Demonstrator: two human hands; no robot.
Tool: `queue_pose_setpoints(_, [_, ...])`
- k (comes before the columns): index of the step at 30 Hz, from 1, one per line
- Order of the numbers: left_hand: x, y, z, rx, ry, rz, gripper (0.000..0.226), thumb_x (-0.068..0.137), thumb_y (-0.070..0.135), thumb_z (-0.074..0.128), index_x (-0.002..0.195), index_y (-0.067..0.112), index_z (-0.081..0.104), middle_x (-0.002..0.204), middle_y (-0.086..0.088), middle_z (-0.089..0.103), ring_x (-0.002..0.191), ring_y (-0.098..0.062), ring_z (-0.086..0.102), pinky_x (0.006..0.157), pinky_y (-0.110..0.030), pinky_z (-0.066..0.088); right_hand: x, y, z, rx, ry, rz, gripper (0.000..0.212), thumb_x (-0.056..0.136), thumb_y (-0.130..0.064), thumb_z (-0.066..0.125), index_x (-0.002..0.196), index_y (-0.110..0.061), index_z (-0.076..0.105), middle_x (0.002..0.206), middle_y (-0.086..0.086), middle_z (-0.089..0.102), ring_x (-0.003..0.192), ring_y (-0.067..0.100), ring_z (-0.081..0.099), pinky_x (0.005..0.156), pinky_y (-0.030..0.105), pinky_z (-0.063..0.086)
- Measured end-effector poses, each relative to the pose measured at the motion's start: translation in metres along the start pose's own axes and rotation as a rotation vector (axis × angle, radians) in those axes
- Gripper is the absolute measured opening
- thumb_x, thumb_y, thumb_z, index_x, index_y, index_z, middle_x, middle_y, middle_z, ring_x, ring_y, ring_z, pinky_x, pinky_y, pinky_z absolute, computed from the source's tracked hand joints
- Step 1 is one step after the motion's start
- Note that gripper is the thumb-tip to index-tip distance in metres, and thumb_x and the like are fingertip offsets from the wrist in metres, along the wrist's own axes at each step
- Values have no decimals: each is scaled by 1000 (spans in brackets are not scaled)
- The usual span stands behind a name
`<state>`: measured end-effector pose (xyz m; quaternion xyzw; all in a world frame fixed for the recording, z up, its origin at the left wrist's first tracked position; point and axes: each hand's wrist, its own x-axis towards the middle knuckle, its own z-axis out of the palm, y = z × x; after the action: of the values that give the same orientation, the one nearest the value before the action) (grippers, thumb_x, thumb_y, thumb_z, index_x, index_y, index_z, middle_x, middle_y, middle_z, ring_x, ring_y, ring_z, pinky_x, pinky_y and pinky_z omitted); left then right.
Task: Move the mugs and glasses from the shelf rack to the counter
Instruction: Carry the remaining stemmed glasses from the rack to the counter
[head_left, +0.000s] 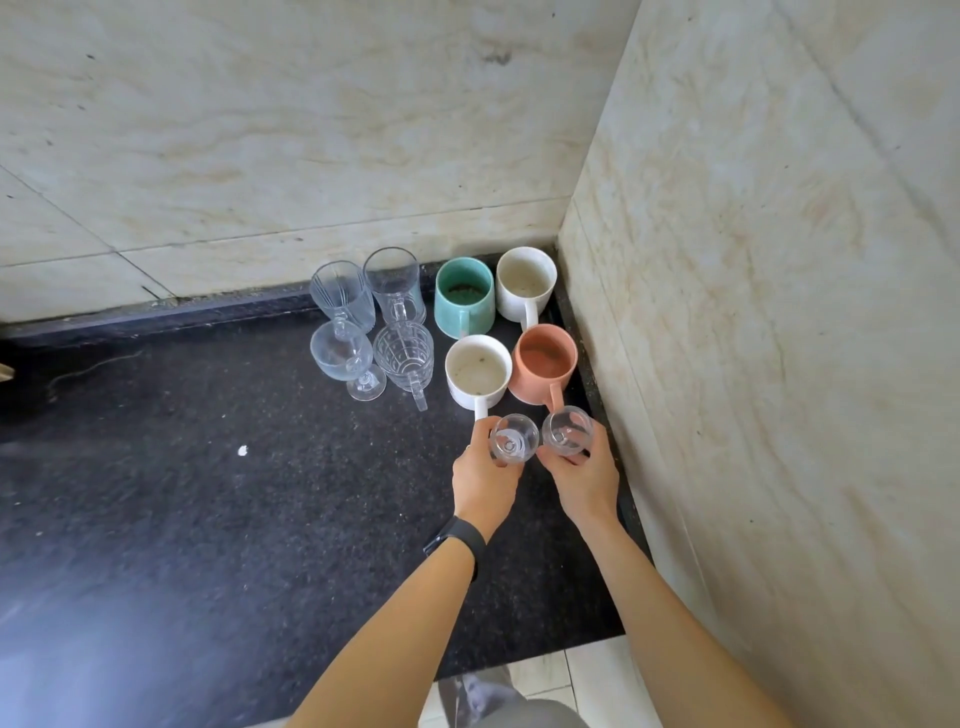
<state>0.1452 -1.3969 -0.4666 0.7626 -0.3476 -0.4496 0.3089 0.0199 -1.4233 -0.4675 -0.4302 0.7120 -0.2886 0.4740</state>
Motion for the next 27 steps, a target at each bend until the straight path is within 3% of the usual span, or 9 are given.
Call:
queue_pose_setpoints(4, [-1,2,0,33,-7,8,39,87,23,71,121,31,54,105,5,70,94,-16,65,80,-29,51,1,-1,-2,-25,-22,-1,66,82,-15,82,139,-25,50,128,-8,62,99,7,63,78,15,47])
queue_pose_setpoints(9, [-5,5,-7,97,-37,16,48,85,15,70,127,26,50,110,-1,70,97,-22,68,87,-40,57,-5,5,-5,14,-33,94,70,81,-8,82,140,-20,47,131,-2,64,99,12,67,85,27,54])
queue_pose_setpoints(12, [-10,1,-16,108,-46,9,52,83,14,70,127,29,48,115,-1,68,93,-21,70,88,-45,58,-21,10,-7,-3,-22,155,63,83,-10,79,137,-18,48,128,0,65,94,9,64,85,28,50])
queue_pose_setpoints(17, [-27,-17,-52,145,-39,-45,58,87,11,69,137,27,45,124,1,61,93,-14,66,79,-31,59,-57,18,-3,-138,-4,204,42,93,-18,69,132,-15,54,126,3,64,98,13,56,84,26,43])
queue_pose_setpoints(19, [-36,-31,-74,166,-21,-72,56,89,13,68,138,27,44,129,0,59,93,-13,65,75,-24,58,-73,20,1,-227,-70,183,30,96,-20,64,126,-16,59,122,3,66,99,13,55,84,26,42])
queue_pose_setpoints(22, [-55,-53,-113,190,37,-108,55,92,17,66,140,27,42,133,0,58,98,-14,65,83,-29,60,-101,15,16,-415,-275,74,24,98,-25,59,121,-20,62,118,-1,68,99,12,57,84,24,41])
queue_pose_setpoints(27, [-107,-96,-191,240,143,-171,52,94,26,62,141,28,42,138,0,56,112,-19,61,94,-35,54,-155,-29,82,-655,-578,-291,20,97,-31,59,116,-27,66,117,-8,67,104,10,63,88,23,48])
